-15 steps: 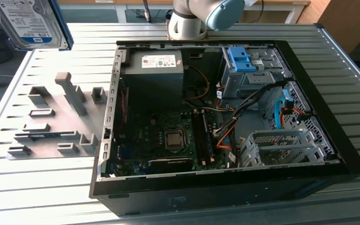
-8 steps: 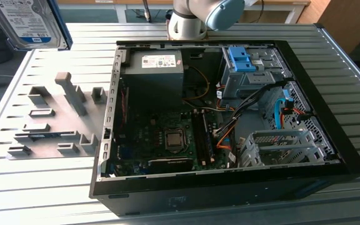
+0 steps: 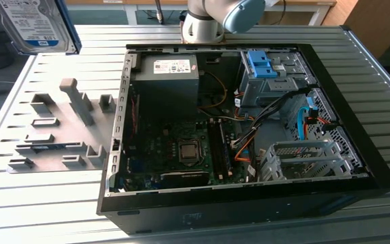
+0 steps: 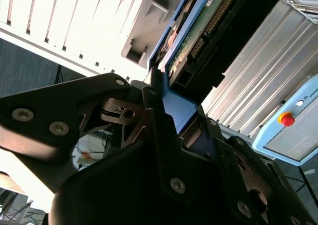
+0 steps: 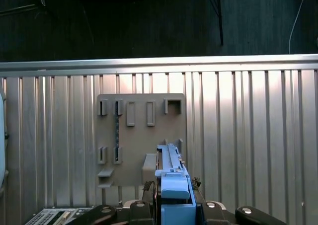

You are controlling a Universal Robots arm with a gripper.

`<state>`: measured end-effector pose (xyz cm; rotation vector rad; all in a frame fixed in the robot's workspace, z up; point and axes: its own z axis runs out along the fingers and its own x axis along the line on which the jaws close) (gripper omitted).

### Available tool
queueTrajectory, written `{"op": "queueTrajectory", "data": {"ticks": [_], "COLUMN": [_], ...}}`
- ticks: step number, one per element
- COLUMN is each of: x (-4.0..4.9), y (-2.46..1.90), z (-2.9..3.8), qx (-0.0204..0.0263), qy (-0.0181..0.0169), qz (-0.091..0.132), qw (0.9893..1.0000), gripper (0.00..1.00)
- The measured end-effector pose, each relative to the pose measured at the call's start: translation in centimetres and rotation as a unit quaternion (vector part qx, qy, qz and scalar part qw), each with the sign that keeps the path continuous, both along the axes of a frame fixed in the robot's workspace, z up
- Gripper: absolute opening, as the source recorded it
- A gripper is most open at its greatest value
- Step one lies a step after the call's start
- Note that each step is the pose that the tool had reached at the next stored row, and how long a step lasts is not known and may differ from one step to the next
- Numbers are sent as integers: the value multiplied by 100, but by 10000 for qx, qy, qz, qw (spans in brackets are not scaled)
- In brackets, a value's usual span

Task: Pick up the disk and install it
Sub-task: 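Pick up the disk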

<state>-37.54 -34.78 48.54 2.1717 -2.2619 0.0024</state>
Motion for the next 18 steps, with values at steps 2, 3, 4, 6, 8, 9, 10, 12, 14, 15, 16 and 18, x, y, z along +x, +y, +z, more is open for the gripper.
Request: {"op": "queueTrajectory", "data": {"ticks": [2, 3, 4, 6, 8, 9, 10, 12, 14, 15, 16, 18], "x": [65, 98, 120, 155, 169, 172, 176, 177, 178, 178, 179, 184], "y": [0, 0, 0, 0, -10, -28, -48, -99, -161, -193, -223, -275], "z": [0, -1, -1, 0, 0, -1, 0, 0, -1, -1, -1, 0], "qx": [0, 0, 1, 0, 0, 1, 0, 0, 1, 1, 0, 0], "qy": [0, 0, 0, 0, 0, -1, 0, 0, -1, -1, -1, 0], "qz": [0, 0, 0, 0, -1, 0, 0, 0, -1, 0, 0, 0], "qw": [10000, 10000, 10000, 10000, 10000, 10000, 10000, 10000, 10000, 10000, 10000, 10000], "gripper": [37, 37, 37, 37, 37, 37, 37, 37, 37, 37, 37, 37]}}
